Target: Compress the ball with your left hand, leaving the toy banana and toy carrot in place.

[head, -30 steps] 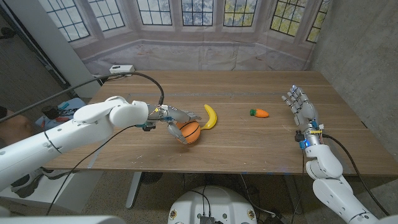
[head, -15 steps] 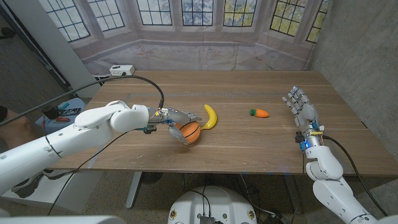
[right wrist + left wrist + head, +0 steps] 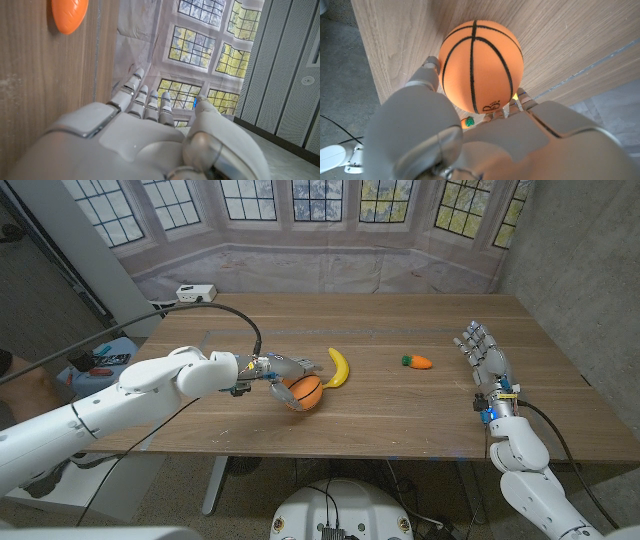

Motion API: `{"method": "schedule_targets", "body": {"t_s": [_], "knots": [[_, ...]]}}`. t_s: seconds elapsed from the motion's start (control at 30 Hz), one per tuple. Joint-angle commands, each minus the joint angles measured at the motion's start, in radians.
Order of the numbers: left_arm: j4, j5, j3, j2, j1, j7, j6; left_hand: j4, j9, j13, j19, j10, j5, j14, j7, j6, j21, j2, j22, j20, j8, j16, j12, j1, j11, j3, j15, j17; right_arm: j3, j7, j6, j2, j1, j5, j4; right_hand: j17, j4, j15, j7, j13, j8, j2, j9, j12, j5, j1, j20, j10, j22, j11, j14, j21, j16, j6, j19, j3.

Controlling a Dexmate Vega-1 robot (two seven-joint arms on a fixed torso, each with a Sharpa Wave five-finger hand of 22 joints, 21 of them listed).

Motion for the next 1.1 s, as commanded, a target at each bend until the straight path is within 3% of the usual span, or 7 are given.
{"method": "schedule_targets", "body": {"t_s": [0.03,0.43,0.67,1.1], "knots": [[0.007,0.025,-0.001,-0.008,0.019,0.042,0.012,-0.008,0.007,0.012,0.022,-0.094,0.007,0.020,-0.008,-0.135,0.011,0.004,0.004,-0.001,0.012,0.013,0.020,0.011,-0.008,-0.002,-0.005,0.010,0.001,-0.003,0.007,0.006,-0.005,0.005,0.005,0.005,-0.004,0.000,0.002,0.003,0.003,-0.003,0.006,0.008,-0.001,-0.008,0.002,-0.004,0.005,0.002,0.001,0.006,0.006,-0.004,0.003,0.001],[0.014,0.017,0.024,-0.030,-0.010,-0.013,0.033,-0.011,0.018,0.037,0.056,-0.053,0.006,0.074,-0.013,-0.080,0.024,0.003,0.006,-0.003,0.039,0.040,0.065,0.025,-0.024,-0.013,-0.017,0.030,0.009,-0.003,0.008,0.008,-0.013,0.017,0.001,0.006,-0.005,-0.002,0.001,0.003,0.003,-0.003,0.006,0.008,-0.001,-0.009,0.003,-0.004,0.005,0.003,0.002,0.007,0.007,-0.004,0.004,0.001],[0.023,0.016,0.032,-0.038,-0.014,-0.006,0.030,-0.014,0.027,0.058,0.098,0.004,0.004,0.126,-0.017,-0.024,0.040,-0.008,0.006,-0.006,0.066,0.066,0.110,0.038,-0.049,-0.028,-0.033,0.046,0.011,-0.005,0.007,0.010,-0.016,0.019,-0.001,0.006,-0.006,-0.001,0.001,0.003,0.004,-0.003,0.006,0.008,-0.001,-0.010,0.003,-0.004,0.005,0.003,0.004,0.007,0.008,-0.003,0.006,0.001],[0.029,0.023,0.035,-0.043,-0.012,0.018,0.027,-0.010,0.042,0.096,0.147,0.088,0.003,0.214,-0.018,0.060,0.056,0.005,0.006,-0.012,0.110,0.122,0.183,0.066,-0.060,-0.043,-0.055,0.088,0.011,-0.003,0.005,0.015,-0.019,0.024,0.000,0.006,-0.006,-0.002,0.001,0.003,0.004,-0.002,0.006,0.009,-0.001,-0.011,0.003,-0.003,0.005,0.003,0.005,0.008,0.009,-0.004,0.007,0.002]]}}
